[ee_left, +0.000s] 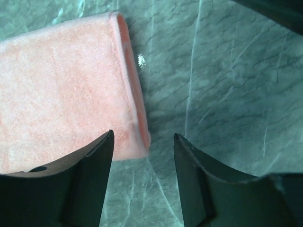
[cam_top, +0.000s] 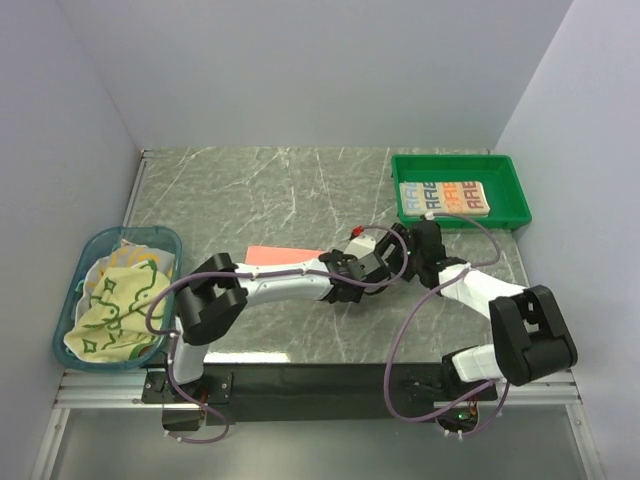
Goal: Fold and stack the towels
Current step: Fold the towel
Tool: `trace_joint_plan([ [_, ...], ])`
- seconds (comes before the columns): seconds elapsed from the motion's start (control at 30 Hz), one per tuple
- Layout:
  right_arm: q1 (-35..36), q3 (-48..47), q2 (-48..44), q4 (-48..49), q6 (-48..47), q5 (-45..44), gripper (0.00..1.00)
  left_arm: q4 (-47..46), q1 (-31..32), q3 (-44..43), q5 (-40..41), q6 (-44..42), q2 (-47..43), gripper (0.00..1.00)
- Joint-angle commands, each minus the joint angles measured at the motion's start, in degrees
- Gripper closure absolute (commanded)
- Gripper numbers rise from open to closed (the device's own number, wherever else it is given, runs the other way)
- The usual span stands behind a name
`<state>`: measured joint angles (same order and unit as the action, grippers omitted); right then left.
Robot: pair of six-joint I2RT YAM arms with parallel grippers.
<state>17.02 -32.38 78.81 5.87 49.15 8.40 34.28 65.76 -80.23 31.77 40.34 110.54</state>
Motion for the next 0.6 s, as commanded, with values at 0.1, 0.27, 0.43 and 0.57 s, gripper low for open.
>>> trace_joint_plan([
  [0.1, -1.5, 0.6, -4.2, -4.6, -5.6, -2.9, 0.16, 8.2, 0.2, -6.4, 0.3, 1.6, 5.3, 0.43],
  [0.27, -2.0, 2.2, -5.5, -3.8, -6.3, -1.6, 0.16, 11.2, -0.5, -7.6, -1.2, 2.2, 6.1, 0.42],
  [0.43, -2.3, 3.2, -6.1, -3.1, -6.3, -0.8, 0.16, 12.6, -1.4, -8.7, -3.2, 2.4, 7.4, 0.43],
  [0.57, -2.6, 3.9, -6.8, -2.4, -6.3, -0.4, 0.16, 12.7, -1.7, -9.2, -4.8, 2.2, 8.1, 0.44],
])
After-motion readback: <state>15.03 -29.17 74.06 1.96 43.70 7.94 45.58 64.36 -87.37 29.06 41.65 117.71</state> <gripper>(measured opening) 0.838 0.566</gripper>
